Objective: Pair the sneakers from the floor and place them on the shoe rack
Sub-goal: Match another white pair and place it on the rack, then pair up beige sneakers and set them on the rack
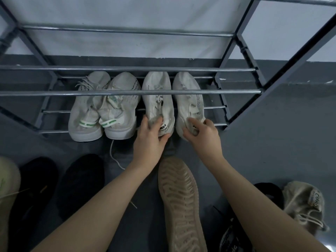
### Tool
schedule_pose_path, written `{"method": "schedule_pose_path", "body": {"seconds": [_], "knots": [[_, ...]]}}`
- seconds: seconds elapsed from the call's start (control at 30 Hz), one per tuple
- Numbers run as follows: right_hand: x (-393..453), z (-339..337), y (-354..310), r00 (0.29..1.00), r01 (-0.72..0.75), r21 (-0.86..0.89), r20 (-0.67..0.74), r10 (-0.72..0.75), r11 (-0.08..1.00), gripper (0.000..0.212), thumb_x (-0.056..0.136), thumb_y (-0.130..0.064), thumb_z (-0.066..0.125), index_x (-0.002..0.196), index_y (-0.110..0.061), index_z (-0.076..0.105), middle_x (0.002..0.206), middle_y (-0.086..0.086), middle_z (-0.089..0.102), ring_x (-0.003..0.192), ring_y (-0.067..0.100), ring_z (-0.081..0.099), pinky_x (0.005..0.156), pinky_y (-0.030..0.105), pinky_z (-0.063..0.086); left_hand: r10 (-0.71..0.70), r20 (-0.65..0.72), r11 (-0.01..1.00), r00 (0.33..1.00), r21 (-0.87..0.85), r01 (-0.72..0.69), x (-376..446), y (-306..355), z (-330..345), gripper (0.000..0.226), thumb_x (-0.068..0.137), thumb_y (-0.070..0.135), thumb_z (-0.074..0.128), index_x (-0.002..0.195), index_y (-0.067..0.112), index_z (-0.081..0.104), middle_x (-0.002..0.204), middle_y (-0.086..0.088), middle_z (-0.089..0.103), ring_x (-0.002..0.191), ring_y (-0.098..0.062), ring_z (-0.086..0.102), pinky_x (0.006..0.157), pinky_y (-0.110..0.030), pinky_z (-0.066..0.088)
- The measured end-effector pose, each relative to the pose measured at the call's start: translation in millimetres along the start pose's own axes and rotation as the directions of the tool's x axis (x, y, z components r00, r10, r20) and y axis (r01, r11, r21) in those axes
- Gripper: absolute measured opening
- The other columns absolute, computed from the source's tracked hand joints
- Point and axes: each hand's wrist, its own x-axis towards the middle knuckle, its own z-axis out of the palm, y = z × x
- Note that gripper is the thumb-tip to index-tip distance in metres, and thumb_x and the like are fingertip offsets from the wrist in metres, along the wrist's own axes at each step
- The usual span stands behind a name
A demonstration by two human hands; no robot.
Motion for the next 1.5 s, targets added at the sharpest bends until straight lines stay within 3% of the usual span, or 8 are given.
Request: {"method": "schedule_pose_path", "body": {"seconds": [0.2,0.47,0.67,0.9,1.17,1.33,1.43,1.5], "knots": [[3.7,2.9,9.7,0.997,0.073,0.014,-0.008,-0.073,0.997,0.041,0.083,-0.035,0.067,0.121,-0.018,0.063,0.112,0.015,0.055,0.102,0.033,0.055,0.078,0.047,0.053,-0.008,0.012,1.000,1.000,0.011,0.008,2.9,5.3,0.9,0.059,0.080,0.033,0.069,0.133,0.018,0.049,0.138,-0.023,0.040,0.125,-0.038,0.040,0.094,-0.050,0.045],[2.8,5.4,5.2,0.997,0.056,-0.061,0.056,-0.052,0.997,0.036,0.091,-0.036,0.057,0.125,-0.024,0.057,0.120,0.018,0.046,0.109,0.037,0.050,0.076,0.048,0.053,0.011,0.065,0.986,0.998,0.163,-0.021,3.2,4.5,-4.8,0.066,0.081,0.041,0.065,0.139,0.022,0.040,0.134,-0.023,0.042,0.118,-0.039,0.045,0.081,-0.052,0.050],[-34.0,-15.9,-21.3,0.992,0.050,-0.182,0.121,-0.028,0.982,0.054,0.092,-0.042,0.053,0.142,-0.034,0.035,0.154,0.022,0.012,0.138,0.042,0.018,0.105,0.052,0.030,-0.009,0.136,0.983,0.991,0.185,-0.016,-14.5,23.5,-31.2,0.079,0.084,0.039,0.063,0.147,0.029,0.016,0.150,-0.023,0.018,0.132,-0.041,0.028,0.099,-0.052,0.039],[-145.6,-27.9,-32.4,0.977,0.069,-0.101,0.209,-0.047,0.992,0.049,0.092,-0.030,0.054,0.139,-0.022,0.041,0.146,0.017,0.032,0.125,0.038,0.040,0.099,0.048,0.041,0.076,0.194,0.973,0.978,0.200,-0.116,-101.9,29.1,-64.7,0.050,0.090,0.032,0.054,0.135,0.012,0.045,0.138,-0.018,0.044,0.125,-0.035,0.044,0.101,-0.045,0.034],[-231.5,-38.7,-29.0,0.948,0.096,-0.394,0.318,0.037,0.914,0.082,0.069,-0.072,0.050,0.136,-0.026,0.038,0.138,0.020,0.045,0.111,0.041,0.053,0.093,0.050,0.042,0.009,0.225,0.987,0.974,0.156,-0.045,-194.0,24.4,-64.5,0.045,0.087,0.036,0.042,0.123,0.013,0.056,0.119,-0.008,0.060,0.107,-0.030,0.057,0.089,-0.043,0.041],[-260.1,-35.2,-8.3,0.898,0.192,-0.482,0.437,0.044,0.855,0.096,0.059,-0.070,0.064,0.139,-0.024,0.037,0.141,0.027,0.039,0.110,0.039,0.056,0.098,0.051,0.038,-0.060,0.459,0.980,0.887,0.195,-0.035,-229.3,11.6,-45.9,0.072,0.082,0.055,0.013,0.142,0.021,0.033,0.140,-0.003,0.044,0.125,-0.024,0.043,0.100,-0.039,0.031],[-260.9,-35.8,-4.8,0.906,0.158,-0.359,0.424,0.010,0.920,0.084,0.066,-0.066,0.054,0.136,-0.020,0.046,0.137,0.030,0.044,0.103,0.038,0.061,0.096,0.049,0.038,-0.047,0.523,0.992,0.851,0.123,-0.021,-235.2,12.7,-35.4,0.071,0.082,0.060,0.007,0.147,0.032,0.017,0.152,0.002,0.028,0.135,-0.019,0.030,0.105,-0.034,0.021],[-258.8,-42.1,-7.2,0.926,0.094,-0.200,0.378,-0.011,0.975,0.079,0.073,-0.066,0.045,0.139,-0.023,0.043,0.142,0.022,0.042,0.121,0.030,0.051,0.105,0.044,0.026,-0.064,0.504,0.998,0.861,0.026,0.059,-232.8,21.2,-36.4,0.060,0.089,0.058,0.013,0.146,0.038,0.014,0.154,0.007,0.021,0.138,-0.015,0.025,0.106,-0.032,0.017]]}}
